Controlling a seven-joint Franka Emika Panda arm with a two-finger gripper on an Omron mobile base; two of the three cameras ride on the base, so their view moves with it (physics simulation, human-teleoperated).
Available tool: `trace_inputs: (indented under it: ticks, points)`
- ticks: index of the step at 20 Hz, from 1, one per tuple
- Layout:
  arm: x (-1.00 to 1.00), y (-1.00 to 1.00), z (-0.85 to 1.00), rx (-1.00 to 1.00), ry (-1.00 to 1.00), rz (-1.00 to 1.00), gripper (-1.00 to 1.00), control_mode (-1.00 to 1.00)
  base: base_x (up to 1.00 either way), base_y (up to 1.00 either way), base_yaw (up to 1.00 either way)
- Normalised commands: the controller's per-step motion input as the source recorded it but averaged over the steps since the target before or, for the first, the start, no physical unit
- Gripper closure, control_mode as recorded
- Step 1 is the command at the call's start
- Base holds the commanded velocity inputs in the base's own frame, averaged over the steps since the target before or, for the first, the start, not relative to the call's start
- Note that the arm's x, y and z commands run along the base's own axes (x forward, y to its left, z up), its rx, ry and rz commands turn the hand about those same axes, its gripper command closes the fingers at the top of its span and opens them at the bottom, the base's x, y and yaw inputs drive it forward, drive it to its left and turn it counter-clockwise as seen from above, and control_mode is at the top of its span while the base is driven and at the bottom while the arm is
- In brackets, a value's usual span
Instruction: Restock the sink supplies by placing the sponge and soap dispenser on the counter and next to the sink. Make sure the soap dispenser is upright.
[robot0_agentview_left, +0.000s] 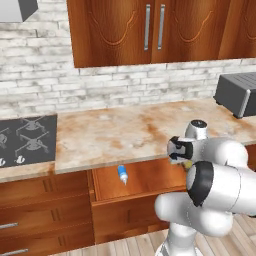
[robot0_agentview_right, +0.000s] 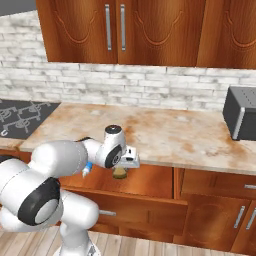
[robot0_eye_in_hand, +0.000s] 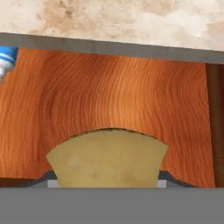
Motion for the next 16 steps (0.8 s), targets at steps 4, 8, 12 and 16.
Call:
trace_inputs:
  ticks: [4,8,12,16]
  points:
    - [-0.12,0.0,1.0,0.1,0.13,-0.09,1.0,-1.0,0.0,0.0,0.0]
    - [-0.57,0.13,0.91,0.01,0.04,-0.12,1.0,-1.0,0.0,0.0,0.0]
    - [-0.18,0.47,0.13,-0.08,0.1,-0.06,1.0,-1.0,0.0,0.0,0.0]
    - [0.0,0.08,-0.02,-0.01,0.0,0.0,1.0,1.0,-0.07,0.02,-0.02]
